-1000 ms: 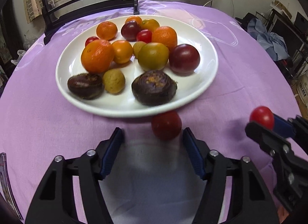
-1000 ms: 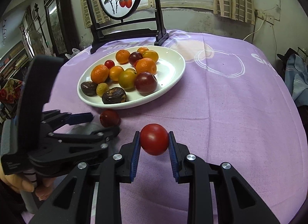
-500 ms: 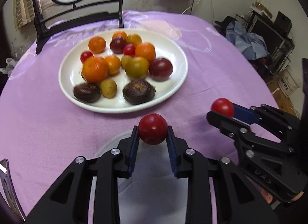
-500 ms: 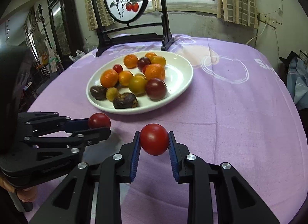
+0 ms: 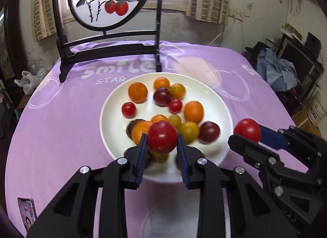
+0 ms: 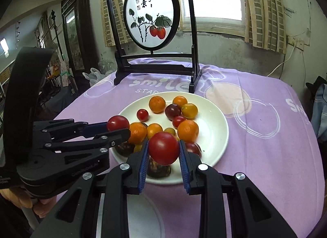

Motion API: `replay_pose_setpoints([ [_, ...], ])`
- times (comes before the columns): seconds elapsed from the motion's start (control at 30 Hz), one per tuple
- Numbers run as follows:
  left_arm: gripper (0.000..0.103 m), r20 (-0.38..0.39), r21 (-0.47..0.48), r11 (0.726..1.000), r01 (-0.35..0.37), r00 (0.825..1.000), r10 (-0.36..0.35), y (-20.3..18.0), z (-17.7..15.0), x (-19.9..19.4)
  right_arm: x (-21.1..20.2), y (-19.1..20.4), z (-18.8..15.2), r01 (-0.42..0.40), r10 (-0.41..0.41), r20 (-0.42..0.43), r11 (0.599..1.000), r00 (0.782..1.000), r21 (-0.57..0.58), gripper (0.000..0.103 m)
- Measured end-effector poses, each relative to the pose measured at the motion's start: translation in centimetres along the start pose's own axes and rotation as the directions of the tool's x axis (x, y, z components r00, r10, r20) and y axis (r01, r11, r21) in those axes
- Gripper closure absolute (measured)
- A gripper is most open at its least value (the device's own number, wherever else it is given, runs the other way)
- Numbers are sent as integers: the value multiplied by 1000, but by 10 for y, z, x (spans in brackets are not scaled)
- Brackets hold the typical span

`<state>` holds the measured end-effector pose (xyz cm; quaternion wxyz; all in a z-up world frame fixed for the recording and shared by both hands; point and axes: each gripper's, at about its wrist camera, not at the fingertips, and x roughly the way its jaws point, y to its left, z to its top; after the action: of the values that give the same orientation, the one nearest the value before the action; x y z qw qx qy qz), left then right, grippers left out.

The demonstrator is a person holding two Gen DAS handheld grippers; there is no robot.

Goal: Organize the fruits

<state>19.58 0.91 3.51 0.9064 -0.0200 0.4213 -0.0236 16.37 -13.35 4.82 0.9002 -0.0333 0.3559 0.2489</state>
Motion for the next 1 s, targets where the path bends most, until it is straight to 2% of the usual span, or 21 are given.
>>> replay_pose_setpoints([
  [0.23, 75, -40, -52, 998, -24, 999, 22, 20, 17, 42, 45, -5, 10, 32, -30, -47, 999, 998, 34, 74],
  [0.47, 75, -43, -39, 997, -61, 997, 59, 21, 27, 63, 71, -7, 16, 59, -56, -72, 997, 996, 44, 73],
  [0.5, 75, -44, -38, 997, -63, 997, 61, 21, 28, 65, 72, -8, 17, 60, -56, -69, 997, 996, 53, 67],
  [0.53, 72, -43, -44, 996, -76, 996, 75, 22, 28, 66, 72, -9, 17, 73, -69, -67, 996, 995, 59, 63],
  [0.6, 52, -25, -61, 994, -93, 995, 92, 25, 28, 64, 70, -15, 17, 105, -101, -45, 991, 994, 84, 58],
  [0.63, 38, -9, -71, 992, -107, 994, 107, 26, 28, 61, 68, -18, 16, 104, -100, -40, 990, 994, 100, 56],
  [0.67, 29, 2, -77, 990, -116, 993, 116, 27, 27, 57, 66, -22, 15, 91, -87, -41, 989, 995, 117, 55],
  [0.77, 26, 11, -72, 992, -105, 994, 106, 26, 25, 49, 56, -25, 12, 92, -88, -34, 989, 996, 118, 52],
  [0.83, 24, 16, -72, 992, -99, 995, 100, 24, 22, 43, 49, -23, 10, 94, -92, -27, 990, 995, 109, 45],
  [1.0, 20, 19, -81, 992, -94, 995, 96, 19, 9, 27, 25, -17, -2, 103, -103, -6, 990, 995, 100, 33],
])
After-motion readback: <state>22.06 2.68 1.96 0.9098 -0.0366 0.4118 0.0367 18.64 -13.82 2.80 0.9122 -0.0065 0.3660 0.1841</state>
